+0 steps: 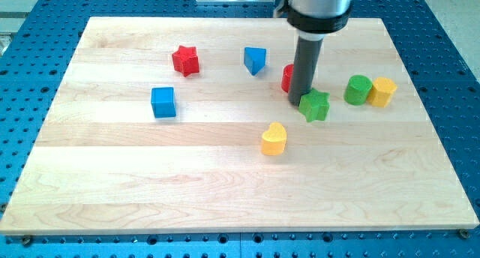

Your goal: Move the blue triangle slightly upwards

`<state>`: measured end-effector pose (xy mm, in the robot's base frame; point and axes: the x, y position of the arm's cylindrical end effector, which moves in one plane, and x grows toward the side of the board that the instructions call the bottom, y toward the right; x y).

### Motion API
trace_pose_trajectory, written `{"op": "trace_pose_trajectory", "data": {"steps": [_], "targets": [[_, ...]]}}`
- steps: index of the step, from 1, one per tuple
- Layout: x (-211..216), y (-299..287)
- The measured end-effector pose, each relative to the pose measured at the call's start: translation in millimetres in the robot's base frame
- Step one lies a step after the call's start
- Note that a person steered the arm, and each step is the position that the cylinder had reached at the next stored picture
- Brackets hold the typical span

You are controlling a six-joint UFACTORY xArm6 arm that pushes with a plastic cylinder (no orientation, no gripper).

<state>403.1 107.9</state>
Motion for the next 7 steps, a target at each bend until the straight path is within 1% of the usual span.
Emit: {"op": "trace_pose_trajectory", "data": {"steps": [1, 2, 4, 6, 7], "targets": [[-21, 2], [-15, -1], [-21, -71], [-67, -73], [-55, -73]]}}
